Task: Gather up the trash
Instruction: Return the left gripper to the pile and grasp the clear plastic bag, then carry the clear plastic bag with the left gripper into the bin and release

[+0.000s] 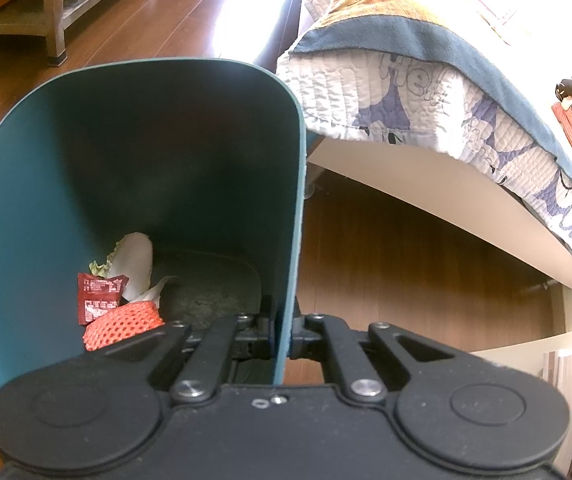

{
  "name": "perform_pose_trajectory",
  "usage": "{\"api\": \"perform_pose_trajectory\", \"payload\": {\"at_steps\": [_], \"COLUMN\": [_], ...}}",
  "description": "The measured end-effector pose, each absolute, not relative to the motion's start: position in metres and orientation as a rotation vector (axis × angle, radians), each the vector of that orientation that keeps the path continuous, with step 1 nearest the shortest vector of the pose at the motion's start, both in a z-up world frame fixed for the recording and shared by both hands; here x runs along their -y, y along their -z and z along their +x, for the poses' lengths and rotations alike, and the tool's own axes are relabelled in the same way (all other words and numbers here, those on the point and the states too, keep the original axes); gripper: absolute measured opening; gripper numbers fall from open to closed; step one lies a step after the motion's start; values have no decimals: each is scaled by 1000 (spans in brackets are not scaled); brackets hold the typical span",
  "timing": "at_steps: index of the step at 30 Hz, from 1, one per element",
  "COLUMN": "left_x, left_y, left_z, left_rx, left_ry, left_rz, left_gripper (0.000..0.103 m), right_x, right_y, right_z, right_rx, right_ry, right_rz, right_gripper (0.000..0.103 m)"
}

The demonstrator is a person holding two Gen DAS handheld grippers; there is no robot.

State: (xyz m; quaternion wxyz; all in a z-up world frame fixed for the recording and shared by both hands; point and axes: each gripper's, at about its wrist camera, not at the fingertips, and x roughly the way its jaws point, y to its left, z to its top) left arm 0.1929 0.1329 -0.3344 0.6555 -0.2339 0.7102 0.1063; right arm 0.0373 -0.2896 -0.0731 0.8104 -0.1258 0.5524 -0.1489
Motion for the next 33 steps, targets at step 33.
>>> {"api": "perform_pose_trajectory", "payload": {"at_steps": [33], "left_x": [31], "left_y": [54], "left_z": [172], "left_rx": [-1206], "left_ry": [499], "left_rz": [-175], "left_gripper": [6], "right_x": [281], "right_y": [72], "right_z": [40], "right_rx": [-1147], "right_ry": [282], "right_rz": [-344], "right_gripper": [3]}}
